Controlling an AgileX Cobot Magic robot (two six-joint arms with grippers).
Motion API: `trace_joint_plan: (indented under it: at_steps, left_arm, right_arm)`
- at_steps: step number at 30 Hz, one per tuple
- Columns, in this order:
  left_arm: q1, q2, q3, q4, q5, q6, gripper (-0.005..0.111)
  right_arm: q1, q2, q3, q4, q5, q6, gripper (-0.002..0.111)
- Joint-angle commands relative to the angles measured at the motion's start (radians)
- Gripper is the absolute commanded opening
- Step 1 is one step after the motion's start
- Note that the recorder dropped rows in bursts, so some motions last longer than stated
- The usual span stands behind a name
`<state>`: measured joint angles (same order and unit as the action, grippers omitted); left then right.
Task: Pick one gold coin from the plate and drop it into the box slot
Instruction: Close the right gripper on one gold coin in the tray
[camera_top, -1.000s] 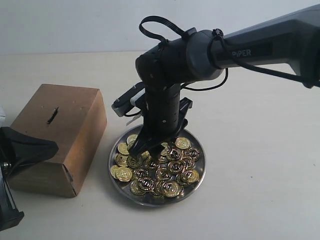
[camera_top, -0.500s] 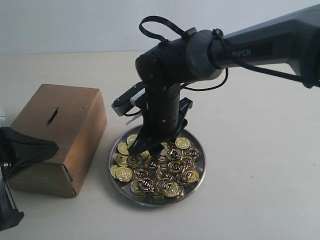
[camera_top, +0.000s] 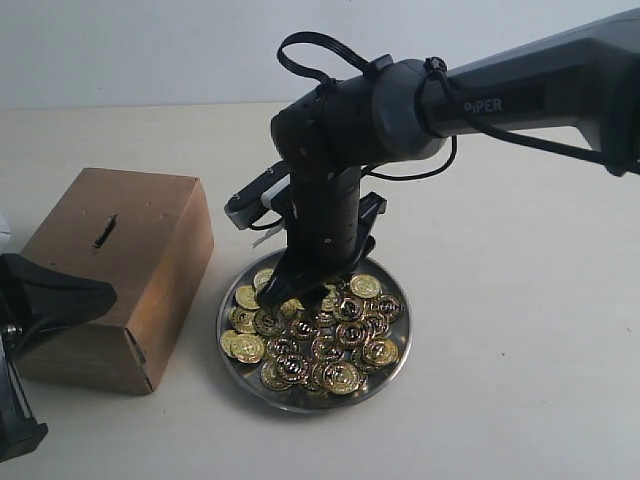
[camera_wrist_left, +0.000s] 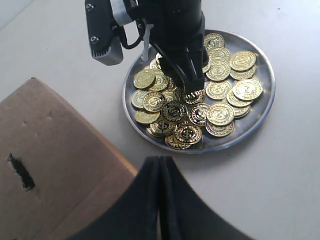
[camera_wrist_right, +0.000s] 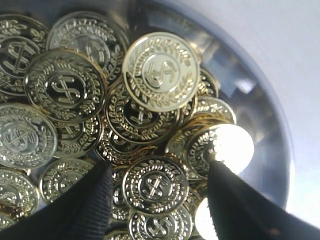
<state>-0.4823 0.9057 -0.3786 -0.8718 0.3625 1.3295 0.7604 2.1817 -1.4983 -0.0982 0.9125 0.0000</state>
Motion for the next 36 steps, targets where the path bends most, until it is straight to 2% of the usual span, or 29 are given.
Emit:
trace_joint_plan:
  at_steps: [1, 7, 12, 36]
  left_arm:
    - [-0.006, -0.004, -0.007, -0.014, -0.007, 0.001, 0.0]
    - [-0.006, -0.004, -0.007, -0.014, -0.007, 0.001, 0.0]
    - [-0.006, -0.004, -0.007, -0.014, -0.007, 0.001, 0.0]
    - [-0.006, -0.004, -0.007, -0.014, -0.007, 0.001, 0.0]
  right_arm:
    - [0.001, 0.024, -0.005, -0.01, -0.003, 0.005, 0.054]
    - [0.001, 0.035, -0.005, -0.012, 0.005, 0.0, 0.053]
    - [0.001, 0.035, -0.005, -0.012, 0.028, 0.0, 0.045]
    - [0.001, 0.035, -0.005, 0.028, 0.066, -0.024, 0.045]
